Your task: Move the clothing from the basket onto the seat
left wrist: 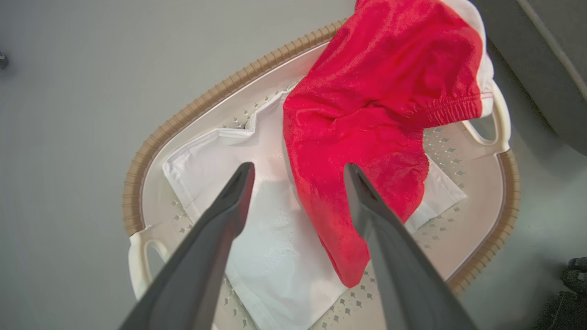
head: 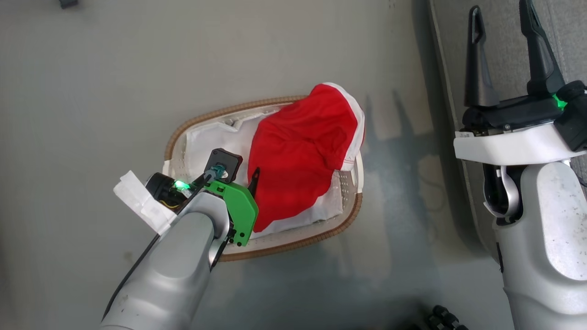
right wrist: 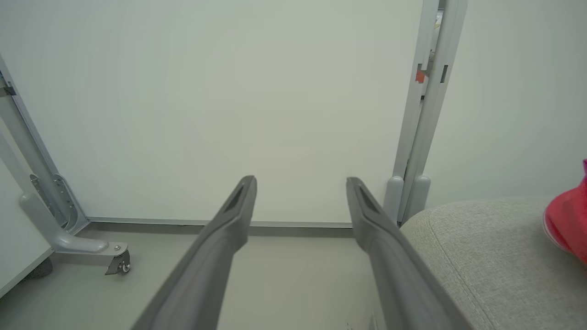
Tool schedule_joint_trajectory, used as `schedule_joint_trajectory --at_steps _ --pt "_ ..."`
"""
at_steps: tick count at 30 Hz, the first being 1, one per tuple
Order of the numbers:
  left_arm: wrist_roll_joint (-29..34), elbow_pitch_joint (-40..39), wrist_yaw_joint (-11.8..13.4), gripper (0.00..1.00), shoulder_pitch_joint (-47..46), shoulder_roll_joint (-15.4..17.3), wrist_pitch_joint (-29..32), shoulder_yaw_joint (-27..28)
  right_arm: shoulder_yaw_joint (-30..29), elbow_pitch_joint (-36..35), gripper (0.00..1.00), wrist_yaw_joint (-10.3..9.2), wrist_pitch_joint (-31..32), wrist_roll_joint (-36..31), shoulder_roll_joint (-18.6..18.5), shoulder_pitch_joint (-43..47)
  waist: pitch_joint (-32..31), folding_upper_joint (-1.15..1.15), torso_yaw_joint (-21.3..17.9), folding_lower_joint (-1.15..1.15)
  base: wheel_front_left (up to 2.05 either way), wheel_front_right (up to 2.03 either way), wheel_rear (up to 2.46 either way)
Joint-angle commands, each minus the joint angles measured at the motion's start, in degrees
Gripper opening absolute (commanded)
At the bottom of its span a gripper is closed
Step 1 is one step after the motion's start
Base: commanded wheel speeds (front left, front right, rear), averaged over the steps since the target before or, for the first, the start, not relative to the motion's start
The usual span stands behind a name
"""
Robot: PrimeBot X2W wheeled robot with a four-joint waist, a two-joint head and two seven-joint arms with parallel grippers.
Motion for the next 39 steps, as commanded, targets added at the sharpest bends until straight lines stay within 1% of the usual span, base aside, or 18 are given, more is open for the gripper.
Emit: schedule_joint_trajectory --at_steps 1,9,12,15,17,22,26,27,28,29,30,34,39 --pt "-0.4 0.9 0.4 1.0 -1.9 0.5 -0.2 -0.1 0.1 -0.4 1.0 -0.06 -0.3 0.4 -0.1 -1.0 8.4 0.0 -6.0 -0.01 0.0 0.0 0.0" --pt "-2.3 6.9 2.0 1.0 -6.1 0.5 -0.5 -0.9 1.8 -1.7 1.0 -0.06 -0.3 1.4 -0.1 -2.7 12.6 0.0 -7.9 -0.01 0.0 0.0 0.0" --pt "-2.7 9.2 2.4 1.0 -7.8 1.0 -0.5 -0.4 2.4 -1.8 1.0 -0.06 -0.3 1.9 -0.1 -3.3 13.9 0.0 -8.7 -0.01 0.0 0.0 0.0" --pt "-3.3 11.4 3.5 1.0 -9.4 1.7 -0.7 0.6 2.9 -2.0 1.0 -0.06 -0.3 2.6 -0.1 -3.8 15.0 0.0 -9.4 -0.01 0.0 0.0 0.0" --pt "-3.4 12.5 3.6 1.0 -10.2 2.0 -0.8 0.8 3.2 -2.1 1.0 -0.06 -0.3 2.9 -0.1 -3.8 15.6 0.0 -9.9 -0.01 0.0 0.0 0.0" --pt "-4.2 14.5 3.2 1.0 -11.8 2.5 -0.8 1.1 3.8 -2.3 1.0 -0.06 -0.3 3.6 -0.1 -4.5 16.9 0.0 -10.8 -0.01 0.0 0.0 0.0" --pt "-4.5 15.5 2.3 1.0 -12.2 2.2 -1.2 0.8 4.0 -2.2 1.0 -0.07 -0.3 4.0 -0.1 -4.6 17.4 0.0 -11.2 -0.01 0.0 0.0 0.0" --pt "-4.6 15.7 2.1 0.94 -12.3 2.0 -1.2 0.6 4.0 -2.1 1.0 -0.06 -0.3 4.0 -0.1 -4.6 17.4 0.0 -11.2 -0.01 0.0 0.0 0.0" --pt "-4.7 15.8 1.9 0.62 -12.4 2.0 -1.5 0.5 4.1 -2.1 1.0 -0.06 -0.3 4.0 -0.1 -4.6 17.4 0.0 -11.2 -0.01 0.0 0.0 0.0" --pt "-4.8 15.8 1.6 0.09 -12.5 1.8 -1.9 0.4 4.1 -2.0 1.0 -0.06 -0.3 3.9 -0.1 -4.5 17.4 0.0 -11.2 -0.01 0.0 0.0 0.0" --pt "-4.8 15.7 1.4 0.0 -12.4 1.7 -2.2 0.3 4.0 -1.9 1.0 -0.06 -0.3 3.8 -0.1 -4.5 17.2 0.0 -11.1 -0.01 0.0 0.0 0.0" --pt "-5.4 15.7 0.4 0.0 -11.4 1.2 -4.3 -0.2 3.8 -1.1 1.0 -0.06 -0.3 2.9 -0.1 -3.9 15.7 0.0 -10.2 -0.01 0.0 0.0 0.0" --pt "-6.3 15.2 -0.3 0.0 -9.7 0.7 -6.9 -0.9 3.6 1.2 1.0 -0.07 -0.3 1.1 -0.2 -2.9 12.0 0.0 -8.1 -0.01 0.0 0.0 0.0"
